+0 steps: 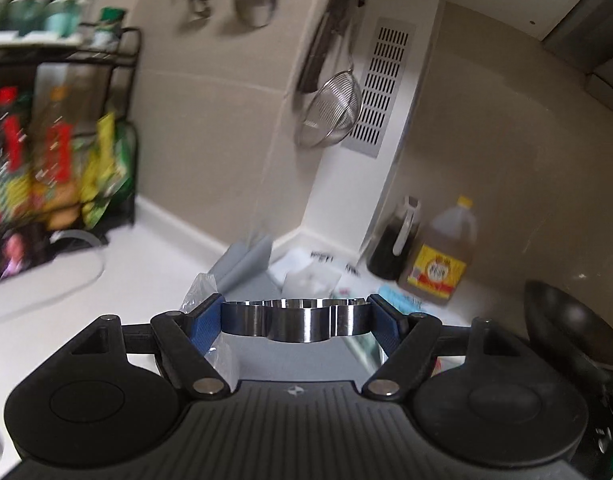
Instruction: Collect trash
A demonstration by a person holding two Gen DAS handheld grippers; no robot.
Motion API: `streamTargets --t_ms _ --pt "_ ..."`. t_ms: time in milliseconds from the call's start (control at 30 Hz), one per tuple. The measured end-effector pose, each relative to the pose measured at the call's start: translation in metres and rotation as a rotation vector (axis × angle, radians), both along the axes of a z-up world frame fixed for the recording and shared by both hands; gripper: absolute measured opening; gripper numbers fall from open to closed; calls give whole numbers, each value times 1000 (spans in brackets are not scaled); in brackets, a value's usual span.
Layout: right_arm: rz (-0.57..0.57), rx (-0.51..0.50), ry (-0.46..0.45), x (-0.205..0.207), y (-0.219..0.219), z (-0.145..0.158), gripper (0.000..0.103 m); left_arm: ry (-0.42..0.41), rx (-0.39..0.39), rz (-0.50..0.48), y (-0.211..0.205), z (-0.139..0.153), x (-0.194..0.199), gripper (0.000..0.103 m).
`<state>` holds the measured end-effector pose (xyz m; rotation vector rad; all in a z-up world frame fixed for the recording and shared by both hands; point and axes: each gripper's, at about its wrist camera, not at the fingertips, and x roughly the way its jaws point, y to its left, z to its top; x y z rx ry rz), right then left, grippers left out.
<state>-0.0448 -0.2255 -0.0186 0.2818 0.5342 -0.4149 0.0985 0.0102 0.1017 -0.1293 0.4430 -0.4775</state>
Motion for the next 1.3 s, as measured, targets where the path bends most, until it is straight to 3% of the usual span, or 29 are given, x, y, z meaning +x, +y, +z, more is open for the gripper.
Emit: streamTargets --t_ms 133,300,367,600,767,967,1300 --pt "2 6 -5 7 -6 -1 68 -14 27 -15 -37 3 43 81" --pt "2 27 10 15 -16 -9 68 42 139 2 -63 -36 97 84" --pt "9 33 19 19 -18 -14 68 67 174 16 -62 -53 113 92" --pt "20 48 53 29 -19 -28 68 112 216 115 -12 -85 139 96" --pt "35 55 69 37 -13 -33 68 132 190 76 3 -94 134 100" --pt "24 42 78 42 -12 -34 68 107 258 7 -20 -109 118 102" --pt "-14 54 91 38 -23 -38 68 167 360 -146 -23 -145 90 103"
